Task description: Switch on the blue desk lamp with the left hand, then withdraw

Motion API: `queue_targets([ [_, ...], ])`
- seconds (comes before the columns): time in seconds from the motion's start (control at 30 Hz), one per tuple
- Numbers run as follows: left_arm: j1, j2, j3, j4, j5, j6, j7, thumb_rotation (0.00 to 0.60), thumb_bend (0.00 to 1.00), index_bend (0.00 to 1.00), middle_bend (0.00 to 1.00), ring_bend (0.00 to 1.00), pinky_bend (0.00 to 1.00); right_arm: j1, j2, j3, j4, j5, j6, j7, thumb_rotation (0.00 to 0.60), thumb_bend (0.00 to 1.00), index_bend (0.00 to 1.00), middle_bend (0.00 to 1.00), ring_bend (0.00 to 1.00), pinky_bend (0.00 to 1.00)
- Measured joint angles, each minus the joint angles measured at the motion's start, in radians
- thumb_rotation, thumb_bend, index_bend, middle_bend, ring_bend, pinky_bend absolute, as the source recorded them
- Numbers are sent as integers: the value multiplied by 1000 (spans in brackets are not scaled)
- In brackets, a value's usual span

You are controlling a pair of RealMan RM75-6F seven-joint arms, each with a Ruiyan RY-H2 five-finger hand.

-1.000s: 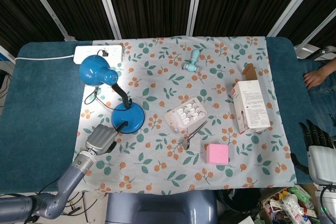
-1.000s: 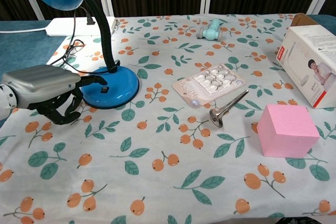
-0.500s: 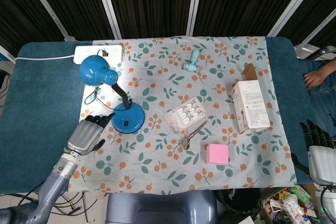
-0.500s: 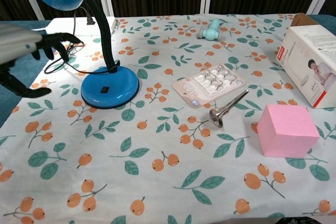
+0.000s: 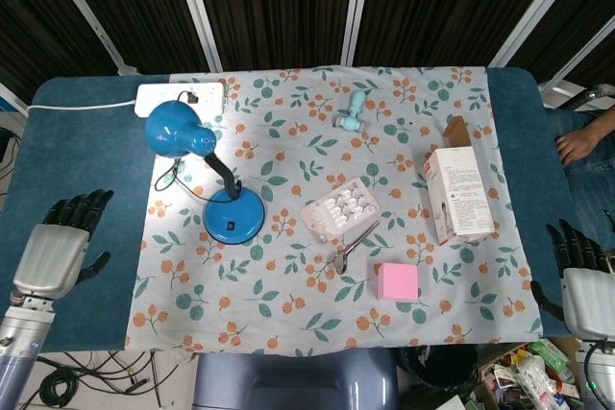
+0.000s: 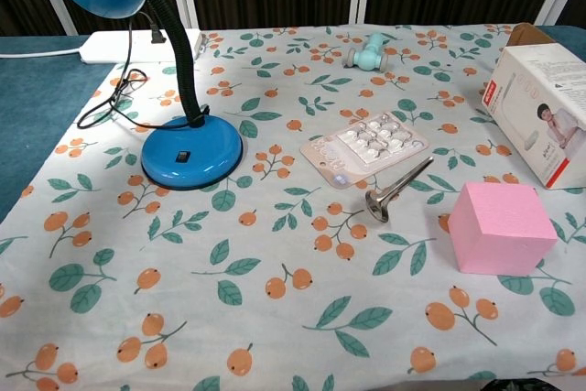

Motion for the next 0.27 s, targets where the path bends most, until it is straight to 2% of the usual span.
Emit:
queue_targets([
  [0.27, 43, 20, -9, 64, -15, 14, -81, 600, 245, 25, 60, 81, 143, -2, -4, 6, 5, 3, 11, -4, 600, 224, 0, 0, 54, 98],
])
